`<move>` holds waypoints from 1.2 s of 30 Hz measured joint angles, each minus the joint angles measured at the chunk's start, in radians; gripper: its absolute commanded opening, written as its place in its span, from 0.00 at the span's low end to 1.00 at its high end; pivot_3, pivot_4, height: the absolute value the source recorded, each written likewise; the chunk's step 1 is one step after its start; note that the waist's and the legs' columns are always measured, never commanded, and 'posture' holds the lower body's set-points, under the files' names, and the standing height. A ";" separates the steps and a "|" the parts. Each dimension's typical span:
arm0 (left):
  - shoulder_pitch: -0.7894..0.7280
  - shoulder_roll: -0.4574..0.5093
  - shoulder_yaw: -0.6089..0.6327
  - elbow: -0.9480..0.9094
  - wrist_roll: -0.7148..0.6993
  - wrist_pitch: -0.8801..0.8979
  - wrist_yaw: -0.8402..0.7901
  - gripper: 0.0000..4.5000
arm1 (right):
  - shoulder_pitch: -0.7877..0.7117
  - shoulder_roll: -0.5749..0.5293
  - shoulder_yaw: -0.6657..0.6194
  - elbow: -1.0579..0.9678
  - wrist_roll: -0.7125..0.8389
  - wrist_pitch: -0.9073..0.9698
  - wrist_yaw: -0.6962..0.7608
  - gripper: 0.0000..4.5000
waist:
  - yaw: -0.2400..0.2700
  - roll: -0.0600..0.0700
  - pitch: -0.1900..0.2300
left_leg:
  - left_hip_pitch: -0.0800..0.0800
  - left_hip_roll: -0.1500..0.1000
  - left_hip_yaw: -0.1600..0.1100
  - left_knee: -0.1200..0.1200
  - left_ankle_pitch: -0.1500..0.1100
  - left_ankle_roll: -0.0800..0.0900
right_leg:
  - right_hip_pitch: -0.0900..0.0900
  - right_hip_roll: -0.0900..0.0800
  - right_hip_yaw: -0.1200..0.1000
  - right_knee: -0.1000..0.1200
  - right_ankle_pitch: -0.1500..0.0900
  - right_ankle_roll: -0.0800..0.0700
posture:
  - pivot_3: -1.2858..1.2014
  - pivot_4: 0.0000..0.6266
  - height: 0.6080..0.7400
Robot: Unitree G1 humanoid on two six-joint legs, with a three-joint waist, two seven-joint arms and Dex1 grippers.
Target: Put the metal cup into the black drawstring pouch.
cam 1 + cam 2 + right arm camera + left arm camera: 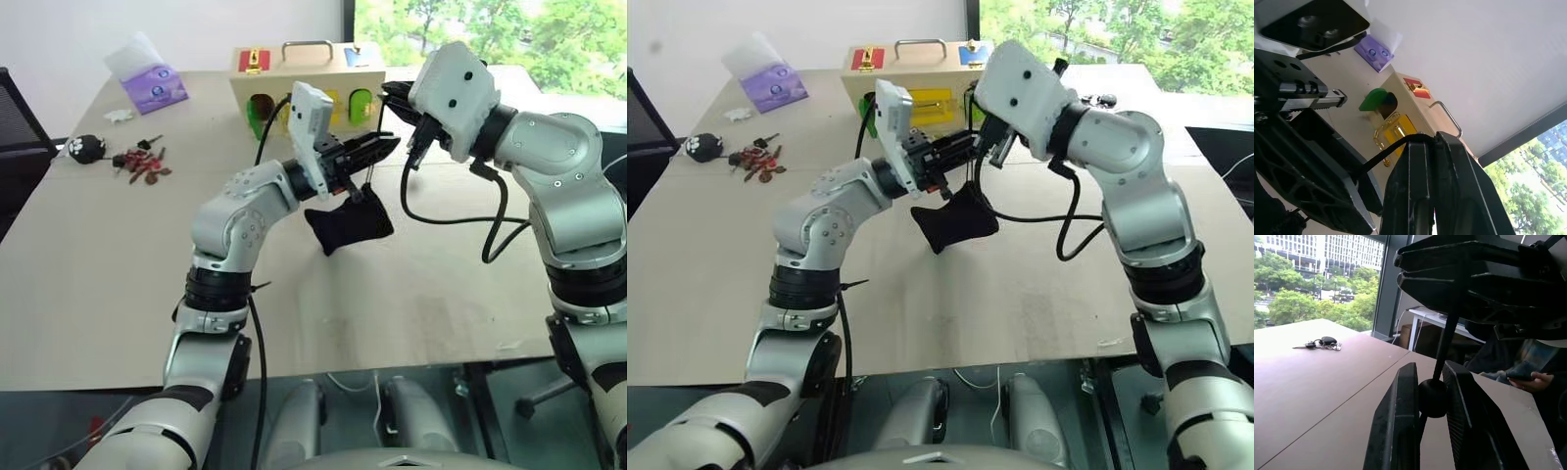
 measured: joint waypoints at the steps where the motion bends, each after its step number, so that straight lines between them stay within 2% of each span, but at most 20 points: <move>1: 0.008 0.003 -0.008 0.009 0.010 -0.002 -0.001 0.04 | -0.001 0.001 -0.021 0.029 -0.002 0.006 -0.024 0.00 | 0.000 0.000 0.000 | 0.000 0.000 0.000 0.000 0.000 0.000 | 0.000 0.000 0.000 0.000 0.000 0.000 | 0.52 0.24 1.00; 5: 0.119 0.037 -0.068 0.066 0.088 -0.027 -0.013 0.04 | -0.007 -0.029 -0.128 0.274 -0.027 0.001 -0.157 0.00 | 0.002 0.000 0.000 | 0.000 0.000 0.002 0.000 0.000 0.000 | 0.000 0.000 0.001 0.001 0.000 0.000 | 0.52 0.24 1.00; 11: 0.133 0.041 -0.101 0.086 0.143 -0.068 -0.013 0.04 | 0.002 -0.065 -0.126 0.593 -0.042 -0.143 -0.202 0.00 | -0.002 0.001 0.001 | 0.000 0.000 0.005 -0.001 0.000 0.000 | -0.001 0.000 0.002 0.001 0.000 0.000 | 0.52 0.24 1.00; 18: 0.109 0.041 -0.105 0.124 0.194 -0.090 0.002 0.04 | 0.092 -0.073 -0.140 0.647 0.013 -0.210 -0.151 0.00 | -0.002 0.002 0.001 | 0.001 0.000 0.005 0.000 0.000 0.000 | 0.000 0.000 0.002 0.001 0.000 0.000 | 0.52 0.24 1.00; 19: 0.102 0.038 -0.105 0.130 0.192 -0.082 -0.001 0.27 | 0.113 -0.081 -0.142 0.636 0.025 -0.206 -0.127 0.15 | -0.001 0.002 0.001 | 0.001 0.000 0.005 0.000 0.000 0.000 | 0.000 0.000 0.002 0.001 0.000 0.000 | 0.52 0.24 1.00; 21: 0.091 0.037 -0.091 0.135 0.180 -0.056 0.001 0.44 | 0.186 -0.103 -0.151 0.580 0.054 -0.199 -0.073 0.31 | 0.003 0.001 0.001 | 0.000 0.000 0.003 0.000 0.000 0.000 | 0.000 0.000 0.001 0.001 0.000 0.000 | 0.52 0.24 1.00; 26: 0.096 0.080 -0.003 0.044 0.135 0.054 0.040 0.99 | 0.407 -0.152 -0.193 0.410 0.132 -0.130 0.008 0.87 | -0.001 0.003 0.002 | -0.001 0.000 0.003 0.000 0.000 0.000 | -0.001 0.000 0.002 0.001 0.000 0.000 | 0.52 0.24 1.00; 27: 0.123 0.102 0.030 -0.038 0.103 0.099 0.057 1.00 | 0.477 -0.170 -0.233 0.333 0.165 -0.104 0.023 0.96 | -0.002 0.003 0.002 | -0.001 0.002 0.000 -0.001 0.000 0.000 | -0.001 0.000 0.002 0.001 0.000 0.001 | 0.52 0.24 1.00; 28: 0.145 0.126 0.066 -0.104 0.079 0.135 0.073 1.00 | 0.527 -0.186 -0.269 0.276 0.193 -0.080 0.034 0.98 | -0.004 0.003 0.002 | 0.000 0.003 -0.001 -0.001 0.000 0.001 | -0.001 0.000 0.002 0.001 -0.001 0.001 | 0.52 0.24 1.00; 31: 0.211 0.156 0.158 -0.261 0.022 0.215 0.136 1.00 | 0.624 -0.196 -0.370 0.130 0.272 -0.028 0.041 0.98 | -0.006 0.004 0.002 | 0.002 0.003 0.000 -0.001 0.000 0.001 | 0.000 0.000 0.004 0.002 -0.001 0.001 | 0.52 0.24 1.00; 36: 0.475 0.179 0.285 -0.463 -0.039 0.254 0.206 1.00 | 0.756 -0.132 -0.439 -0.134 0.443 0.039 0.039 0.98 | -0.002 0.004 0.002 | 0.003 0.003 0.000 0.001 0.000 0.001 | 0.002 0.001 0.003 0.003 -0.001 0.001 | 0.52 0.24 1.00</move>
